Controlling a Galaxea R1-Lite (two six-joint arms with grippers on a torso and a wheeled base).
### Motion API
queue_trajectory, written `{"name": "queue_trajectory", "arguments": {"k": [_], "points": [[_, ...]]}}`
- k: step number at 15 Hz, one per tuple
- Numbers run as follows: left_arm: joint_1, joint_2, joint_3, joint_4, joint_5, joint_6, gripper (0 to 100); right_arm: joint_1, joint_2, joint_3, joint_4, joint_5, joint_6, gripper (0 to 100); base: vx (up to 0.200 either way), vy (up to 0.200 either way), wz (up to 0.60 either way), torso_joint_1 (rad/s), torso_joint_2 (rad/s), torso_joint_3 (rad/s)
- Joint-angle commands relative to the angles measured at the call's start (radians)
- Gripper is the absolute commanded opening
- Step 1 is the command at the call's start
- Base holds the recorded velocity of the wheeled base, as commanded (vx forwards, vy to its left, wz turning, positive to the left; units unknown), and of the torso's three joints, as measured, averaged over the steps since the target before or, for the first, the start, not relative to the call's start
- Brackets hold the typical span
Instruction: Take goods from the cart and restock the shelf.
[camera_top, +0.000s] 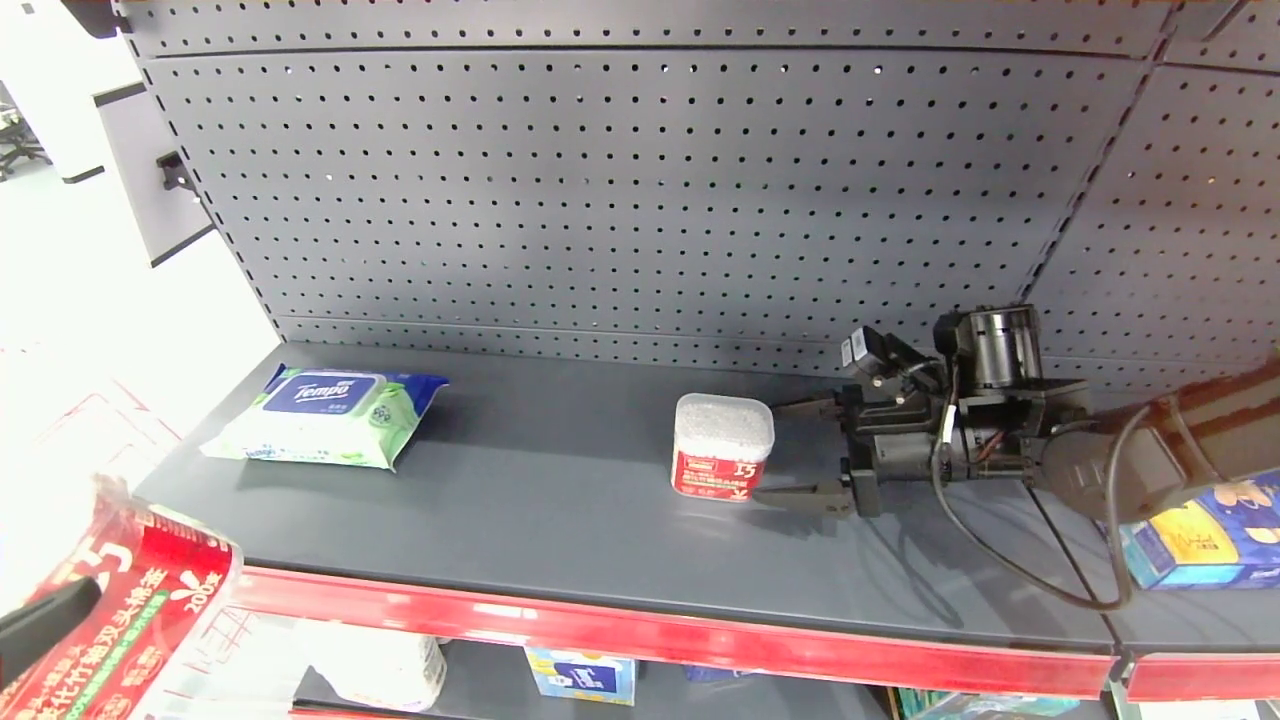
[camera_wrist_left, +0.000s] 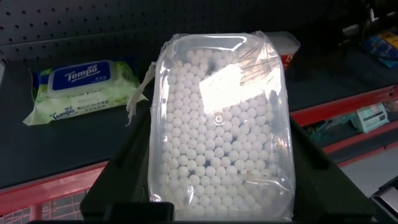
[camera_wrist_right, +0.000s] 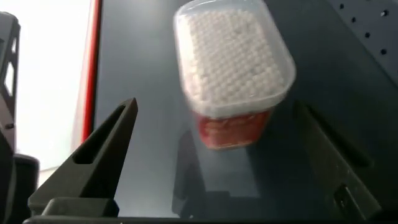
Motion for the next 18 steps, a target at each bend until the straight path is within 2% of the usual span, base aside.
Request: {"name": "queue_trajectory", "arguments": {"k": [1, 7, 15, 16, 18], "points": [[0.000, -0.004, -0.002, 0.000, 0.000, 0.000, 0, -0.002, 0.042, -0.044, -0.001, 0.001, 0.000, 100, 0.000, 0.000, 0.00, 0.000, 0.00, 0.000], [0.002, -0.001, -0.014, 0.000, 0.008, 0.000, 0, 0.040, 0.092, -0.076, 0.001, -0.013, 0.001, 100, 0.000, 0.000, 0.00, 0.000, 0.00, 0.000], [0.002, -0.007, -0.013, 0.000, 0.010, 0.000, 0, 0.044, 0.157, -0.161, 0.004, -0.014, 0.005, 100, 0.000, 0.000, 0.00, 0.000, 0.00, 0.000], [0.002, -0.007, -0.013, 0.000, 0.010, 0.000, 0, 0.044, 0.164, -0.175, 0.004, -0.014, 0.006, 0, 0.000, 0.000, 0.00, 0.000, 0.00, 0.000], [0.002, -0.008, -0.013, 0.000, 0.010, 0.000, 0, 0.049, 0.163, -0.175, 0.004, -0.014, 0.006, 0, 0.000, 0.000, 0.00, 0.000, 0.00, 0.000]]}}
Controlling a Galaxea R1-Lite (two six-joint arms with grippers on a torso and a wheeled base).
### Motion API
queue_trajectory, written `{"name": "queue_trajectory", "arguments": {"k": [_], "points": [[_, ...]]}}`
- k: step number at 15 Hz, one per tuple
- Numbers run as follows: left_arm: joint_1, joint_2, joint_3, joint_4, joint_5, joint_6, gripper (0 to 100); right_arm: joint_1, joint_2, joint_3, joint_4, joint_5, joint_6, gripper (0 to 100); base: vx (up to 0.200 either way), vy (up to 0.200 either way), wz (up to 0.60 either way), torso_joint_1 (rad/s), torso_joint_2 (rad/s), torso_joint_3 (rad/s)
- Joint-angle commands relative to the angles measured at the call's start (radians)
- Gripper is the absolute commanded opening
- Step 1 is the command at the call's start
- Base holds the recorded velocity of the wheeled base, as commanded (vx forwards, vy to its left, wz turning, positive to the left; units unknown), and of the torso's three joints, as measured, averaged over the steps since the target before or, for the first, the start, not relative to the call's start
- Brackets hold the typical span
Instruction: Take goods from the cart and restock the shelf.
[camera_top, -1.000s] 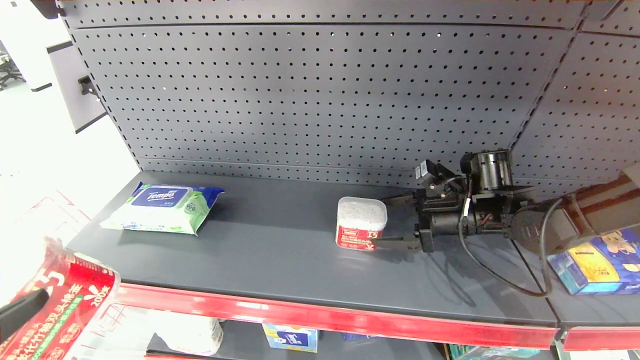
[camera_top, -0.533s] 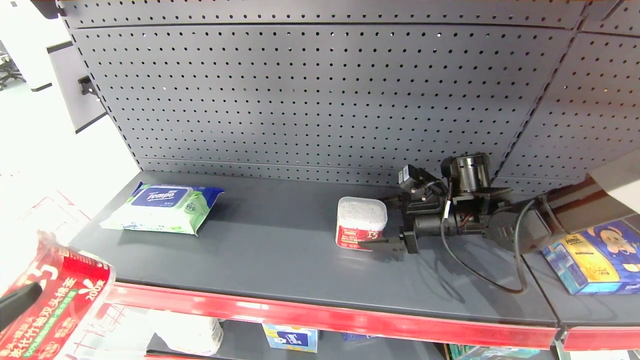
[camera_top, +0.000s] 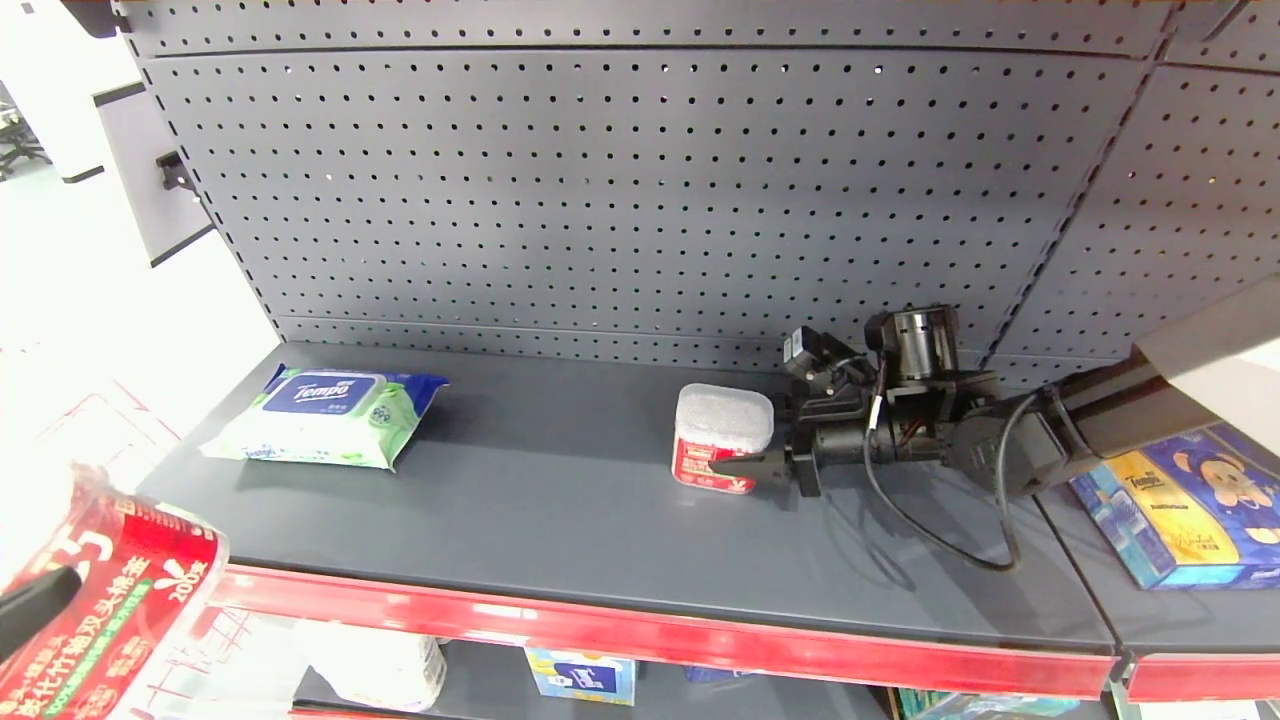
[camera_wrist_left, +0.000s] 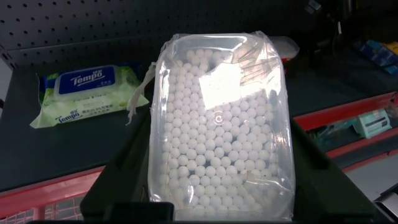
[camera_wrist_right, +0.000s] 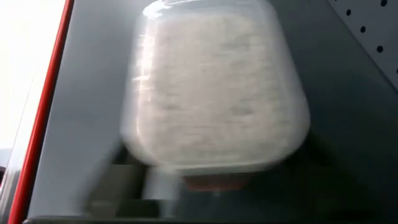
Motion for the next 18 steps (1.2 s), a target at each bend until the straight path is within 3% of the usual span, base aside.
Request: {"name": "queue_trajectory", "arguments": {"k": [1, 4, 13, 18], "points": [[0.000, -0.001, 0.000, 0.000, 0.000, 0.000, 0, 0.005, 0.000, -0.001, 0.000, 0.000, 0.000, 0, 0.000, 0.000, 0.00, 0.000, 0.00, 0.000], [0.000, -0.001, 0.007, 0.000, 0.000, 0.000, 0, 0.007, -0.017, 0.020, -0.004, 0.004, -0.020, 0, 0.000, 0.000, 0.00, 0.000, 0.00, 0.000], [0.000, 0.001, 0.007, 0.000, -0.009, 0.000, 0, 0.034, -0.197, 0.308, -0.004, 0.043, -0.084, 0, 0.000, 0.000, 0.00, 0.000, 0.00, 0.000], [0.000, -0.001, 0.007, 0.000, -0.009, 0.000, 0, 0.071, -0.198, 0.351, -0.004, 0.043, -0.129, 0, 0.000, 0.000, 0.00, 0.000, 0.00, 0.000]]}}
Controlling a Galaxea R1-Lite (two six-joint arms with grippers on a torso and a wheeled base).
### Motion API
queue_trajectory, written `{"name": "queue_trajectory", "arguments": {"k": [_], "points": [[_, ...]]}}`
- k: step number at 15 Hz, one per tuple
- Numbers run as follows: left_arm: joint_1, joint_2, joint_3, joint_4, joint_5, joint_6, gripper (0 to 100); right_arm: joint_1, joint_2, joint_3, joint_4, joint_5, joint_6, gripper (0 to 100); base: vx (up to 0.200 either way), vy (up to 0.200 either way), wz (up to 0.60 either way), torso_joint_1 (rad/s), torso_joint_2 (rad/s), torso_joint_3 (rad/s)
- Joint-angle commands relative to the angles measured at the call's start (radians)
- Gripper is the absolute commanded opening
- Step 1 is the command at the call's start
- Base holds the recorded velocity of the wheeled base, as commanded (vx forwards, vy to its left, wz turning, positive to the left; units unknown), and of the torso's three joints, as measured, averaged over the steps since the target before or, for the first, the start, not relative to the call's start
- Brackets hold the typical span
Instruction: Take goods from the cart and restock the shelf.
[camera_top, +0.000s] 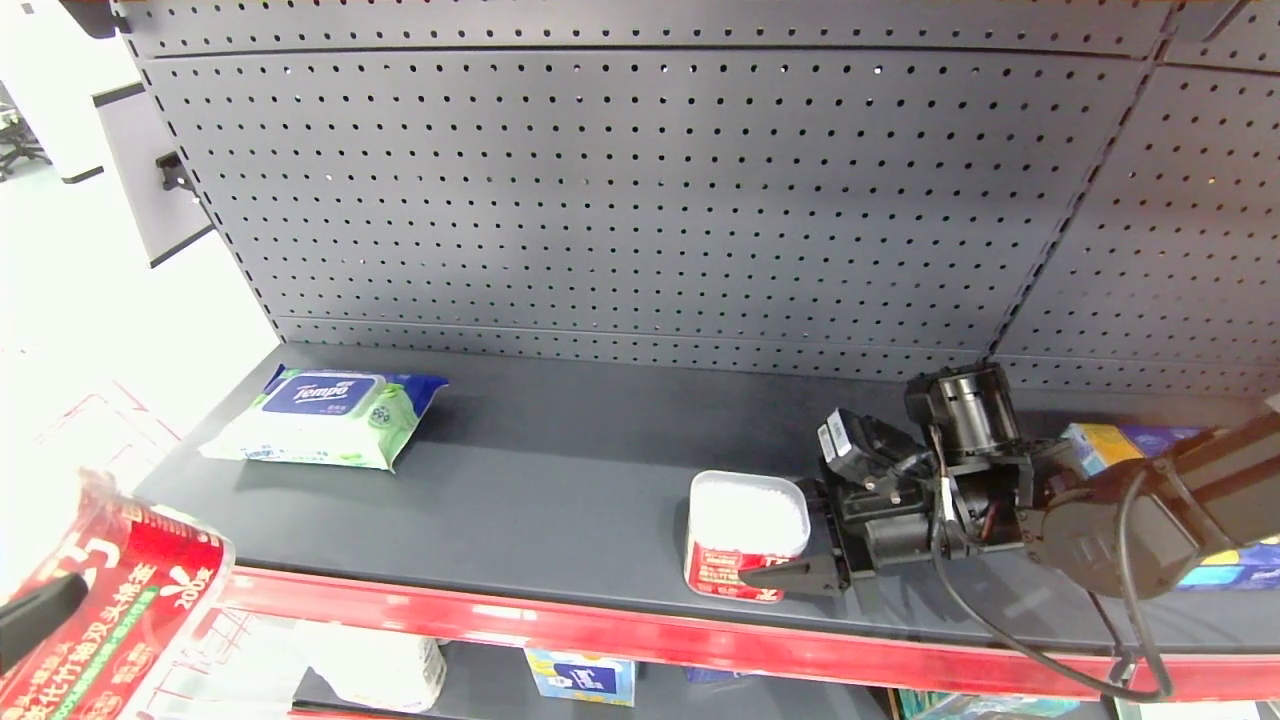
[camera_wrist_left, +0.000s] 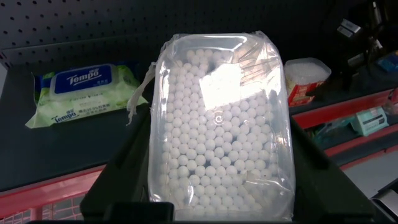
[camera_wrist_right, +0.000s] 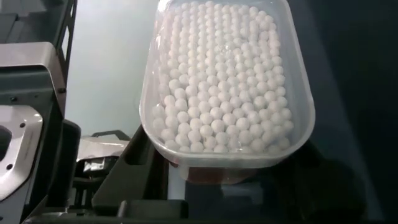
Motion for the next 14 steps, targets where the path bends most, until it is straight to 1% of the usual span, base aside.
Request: {"name": "queue_trajectory", "arguments": {"k": [1, 5, 8, 14], "points": [[0.000, 0.000, 0.000, 0.000, 0.000, 0.000, 0, 0.006, -0.008, 0.008, 0.001, -0.006, -0.007, 0, 0.000, 0.000, 0.00, 0.000, 0.00, 0.000], [-0.001, 0.001, 0.000, 0.000, -0.002, 0.000, 0, 0.008, -0.036, 0.061, 0.001, -0.010, -0.012, 0, 0.000, 0.000, 0.00, 0.000, 0.00, 0.000], [-0.001, 0.001, 0.002, 0.000, -0.002, -0.001, 0, 0.014, -0.044, 0.066, 0.001, -0.016, -0.012, 0, 0.000, 0.000, 0.00, 0.000, 0.00, 0.000], [0.000, -0.014, 0.002, 0.000, 0.000, -0.001, 0, 0.029, -0.044, 0.069, 0.001, -0.069, -0.010, 0, 0.000, 0.000, 0.00, 0.000, 0.00, 0.000]]}}
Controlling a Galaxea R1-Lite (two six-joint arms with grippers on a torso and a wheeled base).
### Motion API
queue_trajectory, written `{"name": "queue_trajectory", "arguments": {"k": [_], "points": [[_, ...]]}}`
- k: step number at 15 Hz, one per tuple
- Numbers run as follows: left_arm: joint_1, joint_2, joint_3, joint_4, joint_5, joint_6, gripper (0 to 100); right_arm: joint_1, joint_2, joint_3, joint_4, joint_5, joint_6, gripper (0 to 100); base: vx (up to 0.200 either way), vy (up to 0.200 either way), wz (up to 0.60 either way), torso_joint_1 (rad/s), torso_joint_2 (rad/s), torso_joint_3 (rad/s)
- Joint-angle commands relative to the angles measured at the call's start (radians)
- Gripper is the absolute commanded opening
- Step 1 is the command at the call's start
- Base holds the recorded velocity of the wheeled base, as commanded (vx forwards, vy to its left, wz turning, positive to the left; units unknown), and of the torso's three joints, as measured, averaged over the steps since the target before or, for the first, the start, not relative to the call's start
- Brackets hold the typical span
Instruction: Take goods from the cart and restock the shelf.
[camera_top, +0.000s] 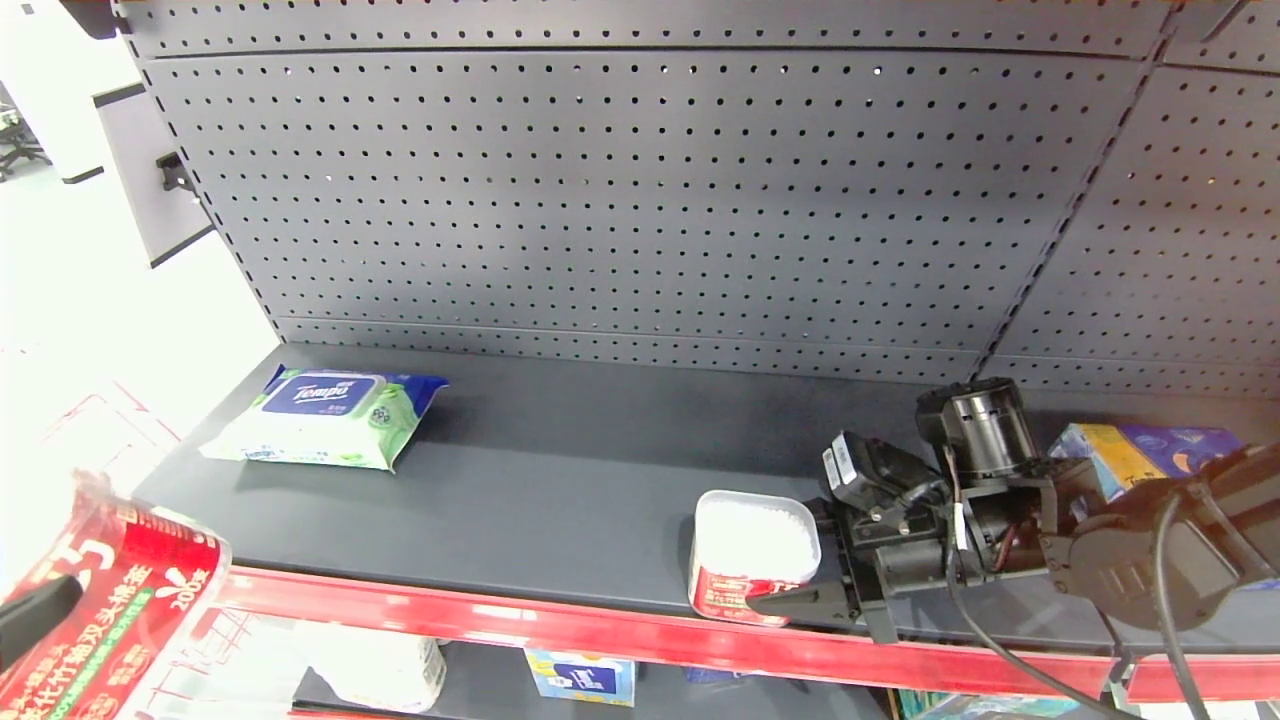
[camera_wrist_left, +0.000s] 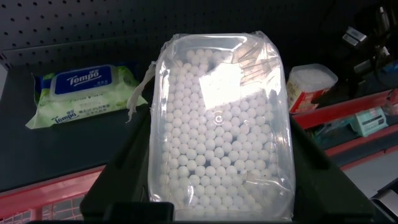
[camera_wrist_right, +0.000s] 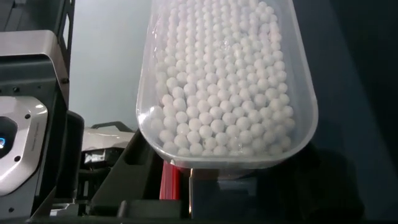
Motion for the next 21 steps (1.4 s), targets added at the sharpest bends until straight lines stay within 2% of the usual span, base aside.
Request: {"name": "queue_trajectory", "arguments": {"k": [1, 4, 5, 11, 16, 19, 21], "points": [[-0.001, -0.009, 0.001, 0.000, 0.001, -0.001, 0, 0.010, 0.000, 0.001, -0.001, -0.002, 0.000, 0, 0.000, 0.000, 0.00, 0.000, 0.00, 0.000], [0.000, -0.011, -0.001, 0.002, 0.002, -0.001, 0, 0.025, 0.001, 0.001, -0.002, -0.034, -0.003, 0, 0.000, 0.000, 0.00, 0.000, 0.00, 0.000], [0.000, -0.011, -0.001, 0.002, 0.002, -0.001, 0, 0.025, 0.000, 0.001, -0.001, -0.035, 0.006, 100, 0.000, 0.000, 0.00, 0.000, 0.00, 0.000], [-0.001, -0.006, -0.001, 0.002, -0.001, 0.001, 0, 0.005, -0.071, 0.010, 0.005, -0.066, 0.026, 100, 0.000, 0.000, 0.00, 0.000, 0.00, 0.000], [-0.003, 0.019, 0.013, 0.003, -0.028, 0.001, 0, -0.081, -0.295, 0.194, 0.005, -0.084, 0.075, 100, 0.000, 0.000, 0.00, 0.000, 0.00, 0.000], [-0.006, 0.078, 0.013, 0.002, -0.038, 0.005, 0, -0.154, -0.473, 0.318, 0.002, -0.089, 0.075, 100, 0.000, 0.000, 0.00, 0.000, 0.00, 0.000], [-0.009, 0.147, 0.002, -0.001, -0.113, 0.013, 0, -0.308, -0.697, 0.410, 0.004, -0.146, 0.092, 100, 0.000, 0.000, 0.00, 0.000, 0.00, 0.000]]}}
